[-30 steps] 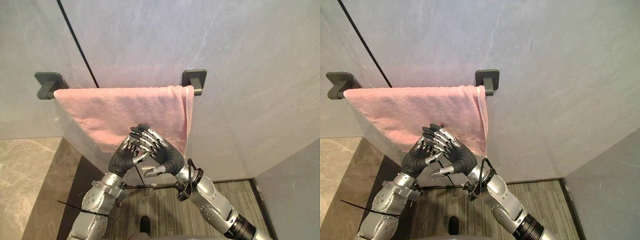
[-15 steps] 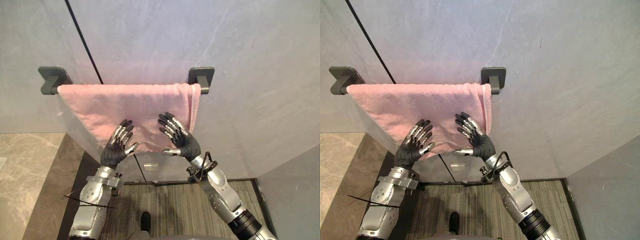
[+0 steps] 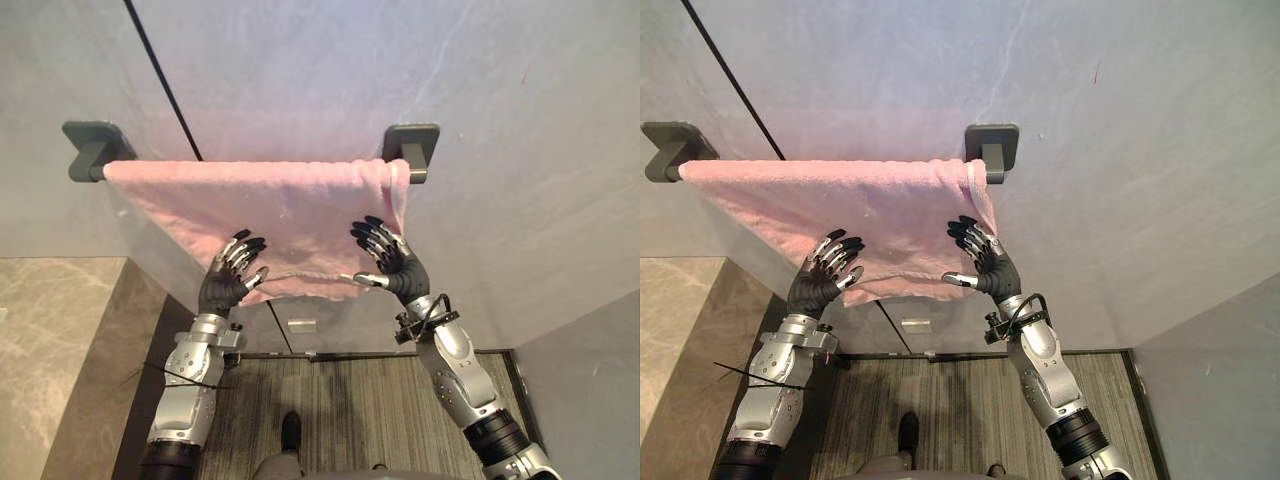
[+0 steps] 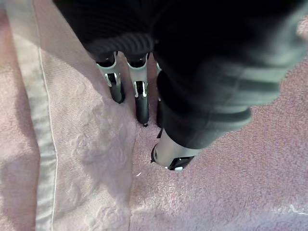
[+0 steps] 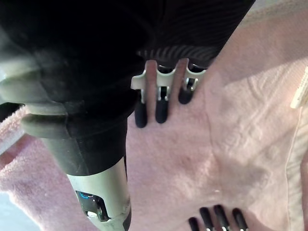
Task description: Organize washtable
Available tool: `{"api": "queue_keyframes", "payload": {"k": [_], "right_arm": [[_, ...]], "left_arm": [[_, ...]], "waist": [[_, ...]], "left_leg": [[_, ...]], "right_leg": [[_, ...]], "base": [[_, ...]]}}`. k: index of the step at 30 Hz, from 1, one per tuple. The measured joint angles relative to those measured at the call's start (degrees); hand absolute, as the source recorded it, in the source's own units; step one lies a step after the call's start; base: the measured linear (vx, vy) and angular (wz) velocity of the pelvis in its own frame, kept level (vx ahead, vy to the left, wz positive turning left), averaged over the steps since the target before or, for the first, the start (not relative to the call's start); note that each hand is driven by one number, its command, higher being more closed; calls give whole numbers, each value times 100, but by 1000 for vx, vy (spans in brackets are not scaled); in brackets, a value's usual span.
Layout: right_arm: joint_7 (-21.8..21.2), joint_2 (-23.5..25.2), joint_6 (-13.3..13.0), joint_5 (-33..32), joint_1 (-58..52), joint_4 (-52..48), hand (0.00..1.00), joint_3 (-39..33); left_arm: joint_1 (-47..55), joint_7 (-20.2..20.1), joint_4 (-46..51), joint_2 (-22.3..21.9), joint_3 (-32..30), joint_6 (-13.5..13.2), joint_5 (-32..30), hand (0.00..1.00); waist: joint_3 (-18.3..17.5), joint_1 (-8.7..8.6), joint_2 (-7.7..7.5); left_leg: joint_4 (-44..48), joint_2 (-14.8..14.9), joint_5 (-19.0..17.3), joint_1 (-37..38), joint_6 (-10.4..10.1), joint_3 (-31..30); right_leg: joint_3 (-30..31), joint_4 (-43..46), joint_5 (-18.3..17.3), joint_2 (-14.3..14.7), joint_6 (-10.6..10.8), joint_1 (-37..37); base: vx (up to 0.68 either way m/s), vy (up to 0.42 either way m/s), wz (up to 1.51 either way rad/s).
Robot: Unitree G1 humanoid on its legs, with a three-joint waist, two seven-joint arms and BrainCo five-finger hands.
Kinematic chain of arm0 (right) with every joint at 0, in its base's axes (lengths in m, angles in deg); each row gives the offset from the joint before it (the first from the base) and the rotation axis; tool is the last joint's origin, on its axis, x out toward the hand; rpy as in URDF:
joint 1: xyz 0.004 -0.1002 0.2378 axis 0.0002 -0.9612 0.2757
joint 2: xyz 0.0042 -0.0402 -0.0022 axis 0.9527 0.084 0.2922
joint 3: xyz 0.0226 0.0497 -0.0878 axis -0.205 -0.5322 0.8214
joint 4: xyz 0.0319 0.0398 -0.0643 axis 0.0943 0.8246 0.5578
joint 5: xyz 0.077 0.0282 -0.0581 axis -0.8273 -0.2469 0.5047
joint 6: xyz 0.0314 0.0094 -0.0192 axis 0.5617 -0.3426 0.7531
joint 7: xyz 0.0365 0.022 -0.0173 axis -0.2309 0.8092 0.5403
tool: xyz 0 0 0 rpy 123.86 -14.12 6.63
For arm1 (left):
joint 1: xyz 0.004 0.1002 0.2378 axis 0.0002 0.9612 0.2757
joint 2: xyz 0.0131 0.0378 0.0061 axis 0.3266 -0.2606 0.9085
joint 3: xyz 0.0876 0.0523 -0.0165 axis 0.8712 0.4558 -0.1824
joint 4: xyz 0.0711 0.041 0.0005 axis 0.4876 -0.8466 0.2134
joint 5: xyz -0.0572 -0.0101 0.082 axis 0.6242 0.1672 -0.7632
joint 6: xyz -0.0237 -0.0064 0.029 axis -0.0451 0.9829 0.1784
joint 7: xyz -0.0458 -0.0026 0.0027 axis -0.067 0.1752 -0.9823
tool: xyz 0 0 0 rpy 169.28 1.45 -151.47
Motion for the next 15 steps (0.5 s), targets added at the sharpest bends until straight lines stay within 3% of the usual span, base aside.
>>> {"api": "queue_keyframes", "payload": {"k": [11, 15], "right_arm": [[-31, 126, 7, 98, -216, 40, 0, -42], [-85, 188, 38, 108, -541, 306, 0, -153]], "left_arm": [[19, 95, -370, -22, -117, 5, -263, 0], [85, 95, -725, -217, -135, 20, -439, 0]], "waist": [[-14, 17, -43], [-17, 10, -52]], "left_leg": [[-27, 66, 1, -13, -14, 34], [-1, 61, 1, -13, -14, 54]], "right_leg": [[26, -21, 42, 90, -46, -71], [33, -46, 43, 69, -45, -64]], "base": [[-37, -4, -4], [16, -4, 0]]}}
